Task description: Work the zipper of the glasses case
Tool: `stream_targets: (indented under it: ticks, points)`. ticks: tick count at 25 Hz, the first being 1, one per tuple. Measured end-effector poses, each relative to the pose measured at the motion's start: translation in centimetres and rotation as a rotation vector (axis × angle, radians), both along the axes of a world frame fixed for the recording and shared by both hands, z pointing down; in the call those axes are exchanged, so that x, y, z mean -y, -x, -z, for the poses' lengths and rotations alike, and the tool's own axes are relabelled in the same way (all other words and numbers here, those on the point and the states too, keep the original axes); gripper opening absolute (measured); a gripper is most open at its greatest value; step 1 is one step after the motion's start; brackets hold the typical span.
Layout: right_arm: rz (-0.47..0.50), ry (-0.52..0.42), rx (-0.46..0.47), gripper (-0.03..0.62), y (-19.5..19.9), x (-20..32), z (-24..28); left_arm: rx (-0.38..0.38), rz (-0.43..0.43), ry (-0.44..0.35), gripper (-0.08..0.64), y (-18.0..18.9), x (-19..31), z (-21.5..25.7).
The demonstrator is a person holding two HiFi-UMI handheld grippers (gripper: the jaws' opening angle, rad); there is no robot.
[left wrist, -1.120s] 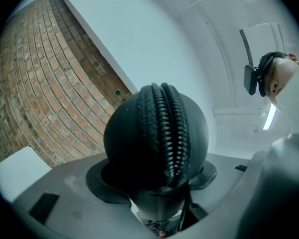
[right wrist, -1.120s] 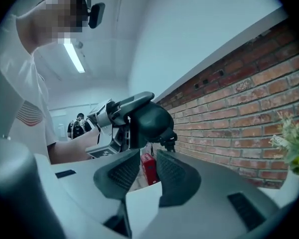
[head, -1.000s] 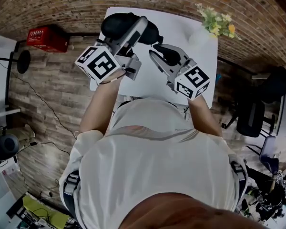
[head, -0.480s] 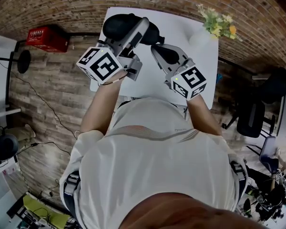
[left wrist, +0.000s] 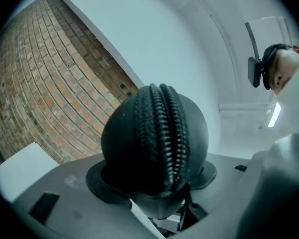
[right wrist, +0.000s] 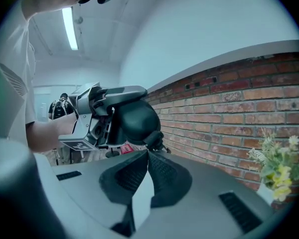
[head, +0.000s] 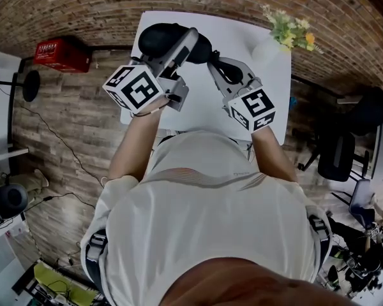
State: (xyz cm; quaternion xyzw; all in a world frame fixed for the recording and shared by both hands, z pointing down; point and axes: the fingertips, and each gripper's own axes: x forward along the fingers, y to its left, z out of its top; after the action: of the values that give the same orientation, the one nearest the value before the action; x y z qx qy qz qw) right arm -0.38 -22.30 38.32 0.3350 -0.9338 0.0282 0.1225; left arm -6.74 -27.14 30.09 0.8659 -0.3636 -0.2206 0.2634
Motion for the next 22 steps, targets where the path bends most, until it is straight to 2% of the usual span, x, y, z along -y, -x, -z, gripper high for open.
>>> stream_targets:
  ticks: [5, 14, 22]
  points:
    - [-0.009, -0.024, -0.020, 0.055, -1.1, 0.7, 0.8, -0.007, -0.066, 0.033, 0.273, -0.5, -0.4, -0.4]
    - [0.023, -0.090, -0.091, 0.060, -1.6, 0.4, 1.2, 0.043, -0.222, 0.083, 0.273, -1.9, -1.7, -2.0]
    - [0.083, -0.172, -0.202, 0.063, -0.7, -0.6, 1.1, 0.164, -0.412, 0.119, 0.273, -2.8, -3.1, -3.3]
